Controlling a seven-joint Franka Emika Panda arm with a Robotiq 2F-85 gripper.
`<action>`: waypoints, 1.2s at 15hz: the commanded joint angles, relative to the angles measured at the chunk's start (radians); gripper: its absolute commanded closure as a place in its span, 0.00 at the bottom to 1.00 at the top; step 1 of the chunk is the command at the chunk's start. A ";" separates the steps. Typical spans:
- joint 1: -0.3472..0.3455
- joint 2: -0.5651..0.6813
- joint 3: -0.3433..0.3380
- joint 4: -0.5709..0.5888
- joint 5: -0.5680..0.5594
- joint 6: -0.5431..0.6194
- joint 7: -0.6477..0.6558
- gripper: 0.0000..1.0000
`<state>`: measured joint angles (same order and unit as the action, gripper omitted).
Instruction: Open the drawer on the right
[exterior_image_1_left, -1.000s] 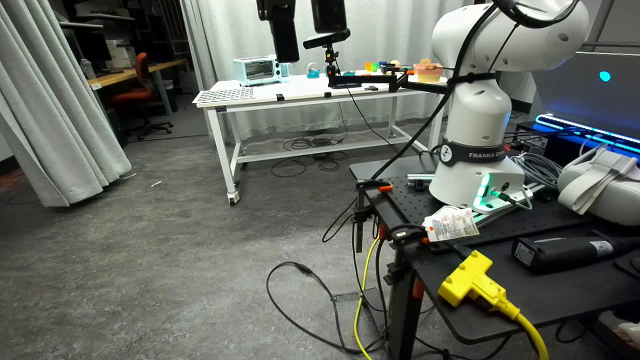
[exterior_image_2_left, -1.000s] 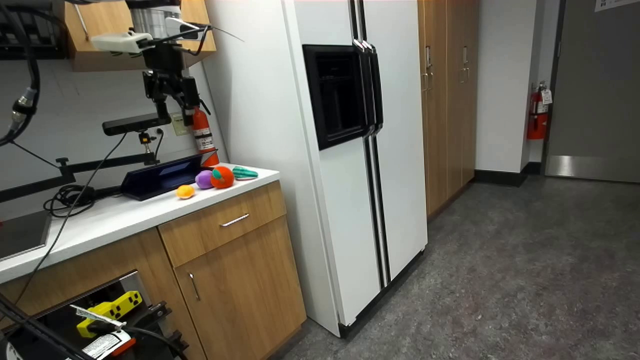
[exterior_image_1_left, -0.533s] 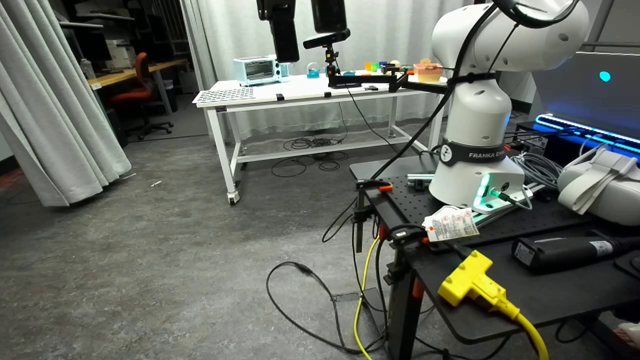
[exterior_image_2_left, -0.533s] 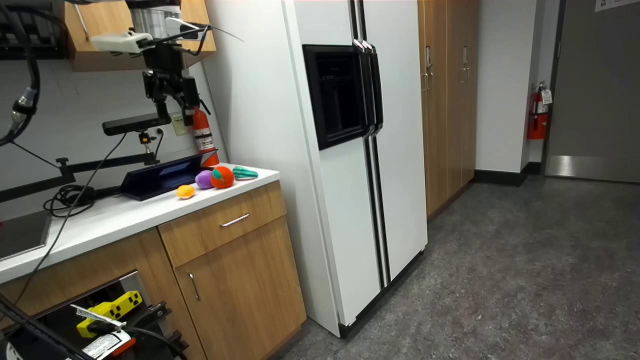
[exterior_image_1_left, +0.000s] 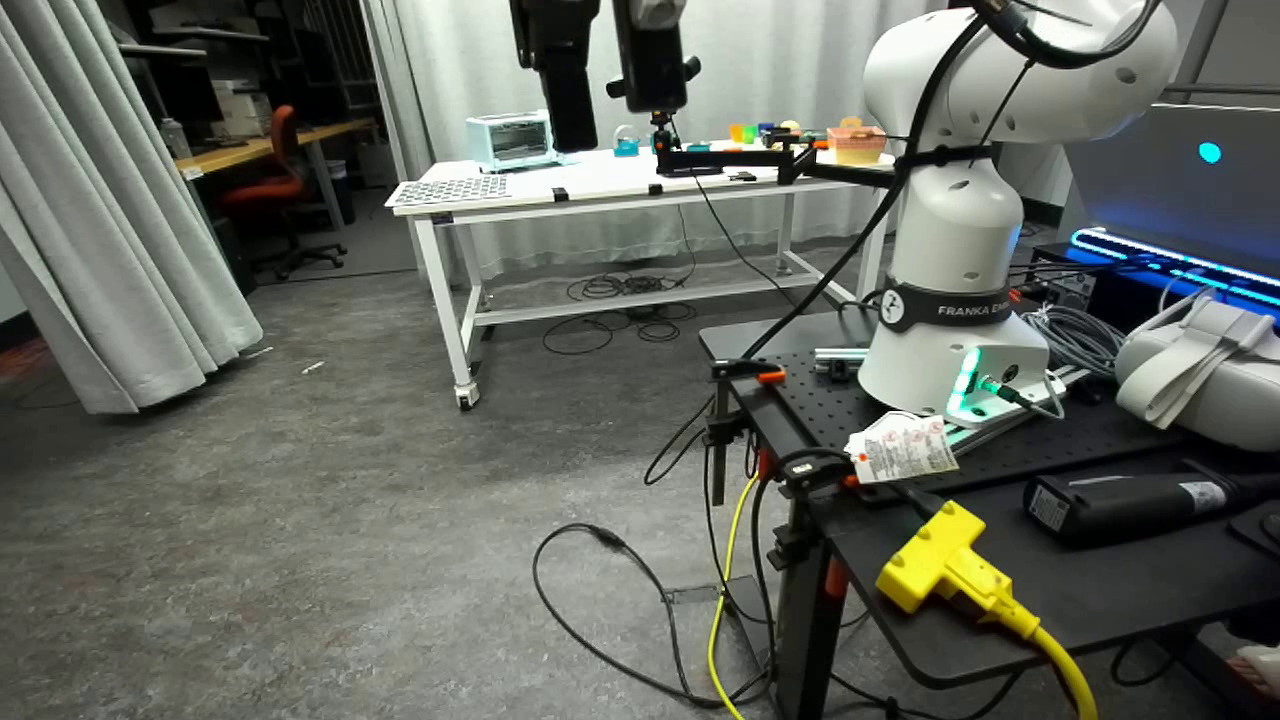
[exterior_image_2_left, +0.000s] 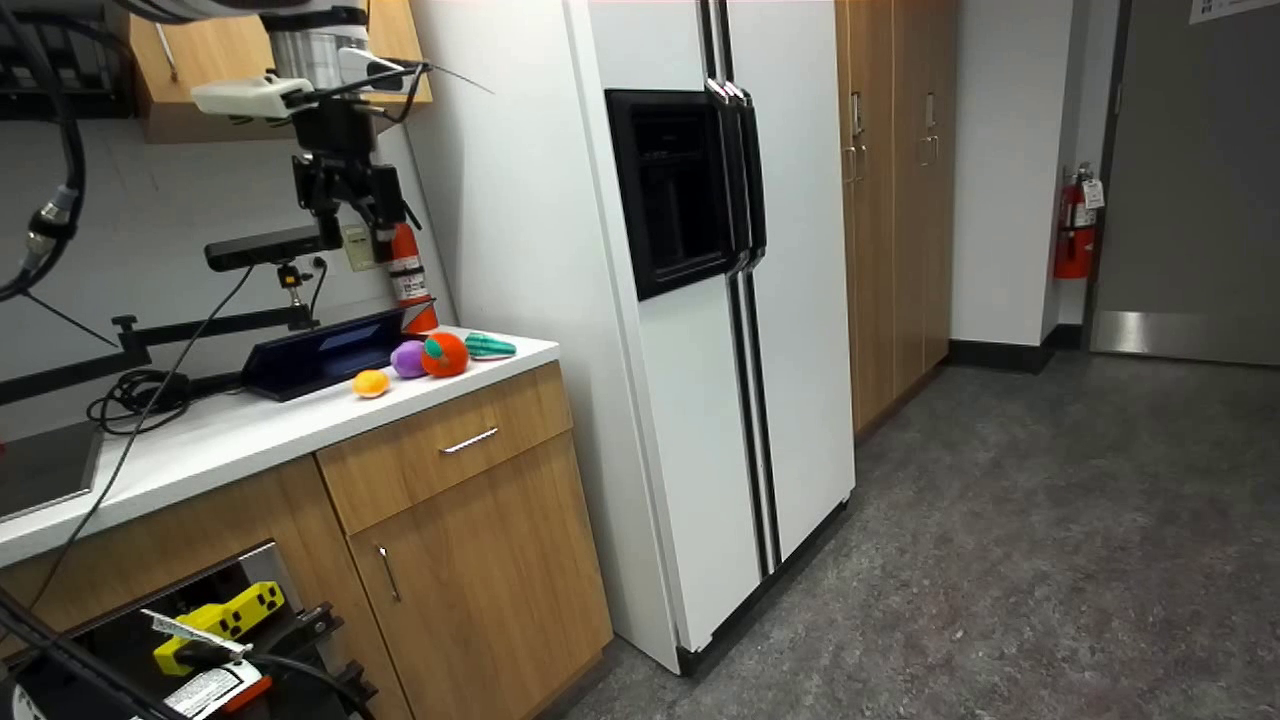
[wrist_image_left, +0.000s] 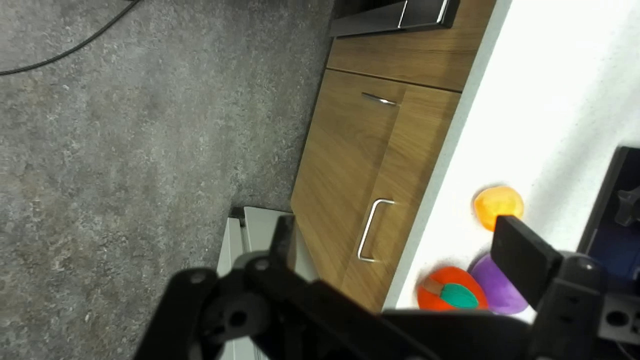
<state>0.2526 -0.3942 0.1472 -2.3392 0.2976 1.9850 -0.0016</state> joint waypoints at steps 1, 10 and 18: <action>-0.029 0.057 0.008 -0.029 -0.042 0.070 -0.031 0.00; -0.035 0.233 0.016 -0.037 -0.119 0.201 -0.014 0.00; -0.034 0.291 0.027 -0.002 -0.126 0.212 -0.013 0.00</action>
<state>0.2280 -0.1030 0.1644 -2.3427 0.1706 2.1987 -0.0138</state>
